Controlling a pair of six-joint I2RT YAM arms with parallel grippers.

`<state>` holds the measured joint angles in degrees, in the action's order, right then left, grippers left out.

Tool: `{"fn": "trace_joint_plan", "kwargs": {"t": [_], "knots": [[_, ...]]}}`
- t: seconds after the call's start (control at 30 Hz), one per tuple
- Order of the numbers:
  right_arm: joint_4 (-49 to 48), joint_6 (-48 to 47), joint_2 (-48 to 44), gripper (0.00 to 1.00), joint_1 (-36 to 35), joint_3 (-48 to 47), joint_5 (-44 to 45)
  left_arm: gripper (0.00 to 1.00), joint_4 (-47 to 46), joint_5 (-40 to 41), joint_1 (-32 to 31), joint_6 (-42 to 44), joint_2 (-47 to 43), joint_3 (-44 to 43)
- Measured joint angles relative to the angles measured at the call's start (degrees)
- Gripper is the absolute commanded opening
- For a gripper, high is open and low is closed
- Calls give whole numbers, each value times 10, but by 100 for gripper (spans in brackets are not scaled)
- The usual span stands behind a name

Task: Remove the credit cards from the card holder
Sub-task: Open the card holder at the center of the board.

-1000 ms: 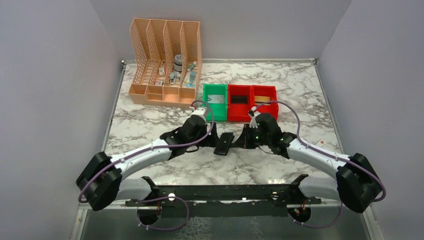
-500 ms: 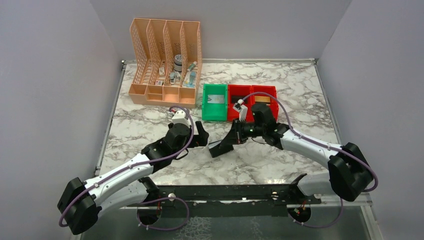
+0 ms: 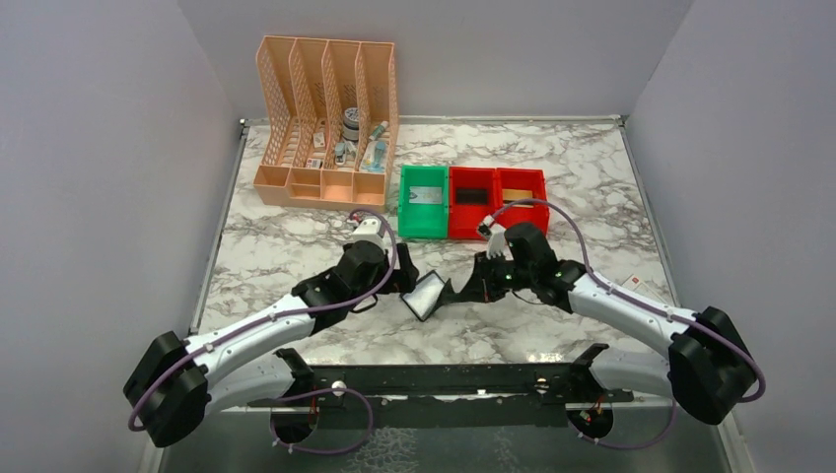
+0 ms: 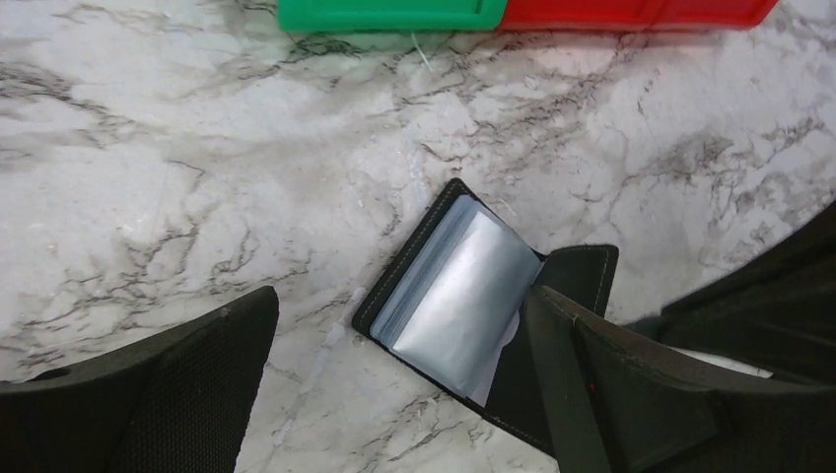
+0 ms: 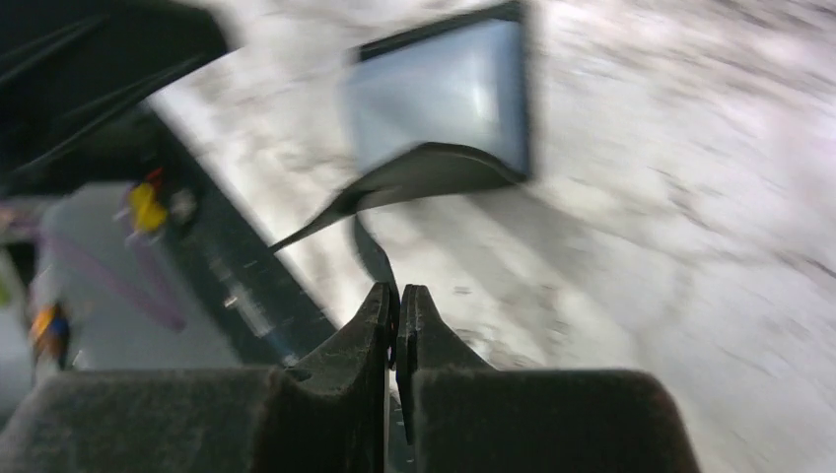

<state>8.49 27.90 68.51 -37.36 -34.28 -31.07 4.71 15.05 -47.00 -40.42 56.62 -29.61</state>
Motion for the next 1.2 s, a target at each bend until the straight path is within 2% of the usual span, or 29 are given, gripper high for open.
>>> {"fn": "trace_joint_plan", "kwargs": {"t": [0.17, 0.33, 0.47, 0.83, 1.2], "knots": [[75, 30, 18, 2, 18, 9, 165, 97, -29, -79, 0, 26, 86, -31], [92, 45, 34, 2, 44, 9, 242, 89, -42, -168, 0, 59, 178, -89], [93, 48, 45, 2, 54, 5, 257, 87, -50, -207, 0, 67, 224, -114], [92, 48, 56, 5, 55, 8, 252, 74, -57, -244, 0, 12, 235, -94], [83, 54, 56, 5, 55, 28, 238, 74, -55, -242, 0, -37, 249, -80]]}}
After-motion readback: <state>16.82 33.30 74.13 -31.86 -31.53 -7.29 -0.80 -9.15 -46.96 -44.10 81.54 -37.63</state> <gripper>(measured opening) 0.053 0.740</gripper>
